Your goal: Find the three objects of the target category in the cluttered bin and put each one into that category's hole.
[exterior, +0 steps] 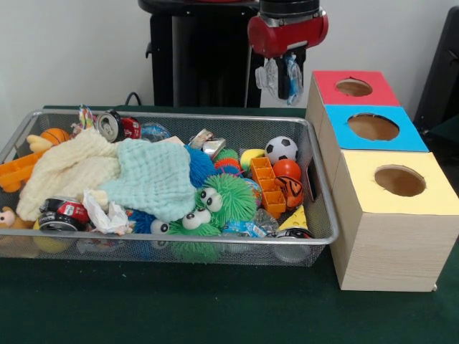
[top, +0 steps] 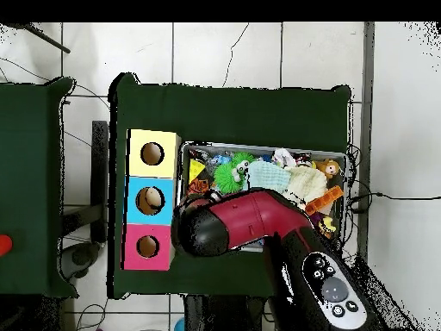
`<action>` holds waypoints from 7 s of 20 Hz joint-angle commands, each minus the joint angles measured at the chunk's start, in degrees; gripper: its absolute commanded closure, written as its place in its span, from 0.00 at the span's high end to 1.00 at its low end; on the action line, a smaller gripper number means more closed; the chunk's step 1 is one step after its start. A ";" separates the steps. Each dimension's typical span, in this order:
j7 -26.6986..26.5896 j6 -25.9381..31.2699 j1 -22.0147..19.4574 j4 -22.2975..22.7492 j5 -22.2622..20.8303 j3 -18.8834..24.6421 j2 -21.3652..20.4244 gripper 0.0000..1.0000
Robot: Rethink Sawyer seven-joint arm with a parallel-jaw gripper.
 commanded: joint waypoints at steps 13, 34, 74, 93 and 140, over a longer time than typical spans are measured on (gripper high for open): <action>11.07 5.60 10.09 -3.30 4.54 -6.27 1.12 0.00; 14.36 -1.95 23.53 -8.20 8.78 -17.99 7.38 0.00; 11.18 -3.68 27.96 -9.48 14.41 -23.62 9.28 0.00; 14.00 -3.77 33.33 -13.94 17.13 -27.13 12.89 0.00; 7.65 2.15 31.58 -11.76 21.98 -26.32 7.35 1.00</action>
